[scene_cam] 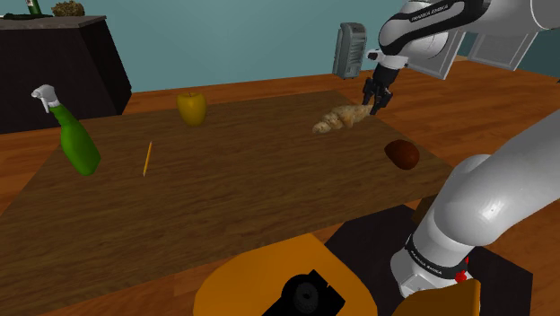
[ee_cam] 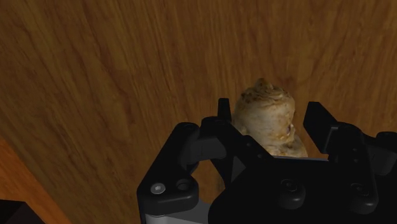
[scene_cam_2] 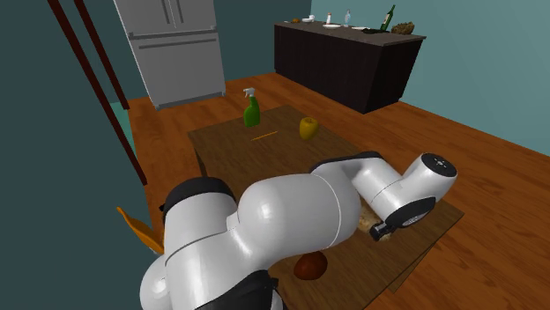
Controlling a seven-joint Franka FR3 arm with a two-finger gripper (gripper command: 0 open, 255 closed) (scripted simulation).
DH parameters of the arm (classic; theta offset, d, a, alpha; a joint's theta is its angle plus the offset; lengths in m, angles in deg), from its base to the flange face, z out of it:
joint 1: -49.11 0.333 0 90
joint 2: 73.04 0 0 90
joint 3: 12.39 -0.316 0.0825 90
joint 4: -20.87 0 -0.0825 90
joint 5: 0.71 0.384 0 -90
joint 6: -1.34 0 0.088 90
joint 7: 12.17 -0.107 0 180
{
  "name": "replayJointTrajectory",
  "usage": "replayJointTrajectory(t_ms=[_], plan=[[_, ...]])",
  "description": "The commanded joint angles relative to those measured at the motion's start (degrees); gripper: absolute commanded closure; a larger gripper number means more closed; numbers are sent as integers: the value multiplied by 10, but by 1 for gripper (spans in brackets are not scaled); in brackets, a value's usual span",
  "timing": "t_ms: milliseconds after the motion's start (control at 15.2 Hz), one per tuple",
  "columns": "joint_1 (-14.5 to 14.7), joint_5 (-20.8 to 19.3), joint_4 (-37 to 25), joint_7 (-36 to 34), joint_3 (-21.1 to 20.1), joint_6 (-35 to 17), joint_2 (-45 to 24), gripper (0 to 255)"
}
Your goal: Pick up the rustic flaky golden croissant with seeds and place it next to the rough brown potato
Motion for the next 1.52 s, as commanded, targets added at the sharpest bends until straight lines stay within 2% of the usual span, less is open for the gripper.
replayJointTrajectory(t_ms=[0,132,594,660,990,1254,1452], plan=[[1,3,11,5,5,-17,-6,255],[3,5,23,9,9,-35,-13,255],[3,5,23,9,10,-35,-13,255],[3,5,23,9,10,-35,-13,0],[3,5,23,9,10,-35,-13,0],[-6,-8,-25,-3,-6,42,19,0],[-6,-8,-25,-3,-7,42,19,0]])
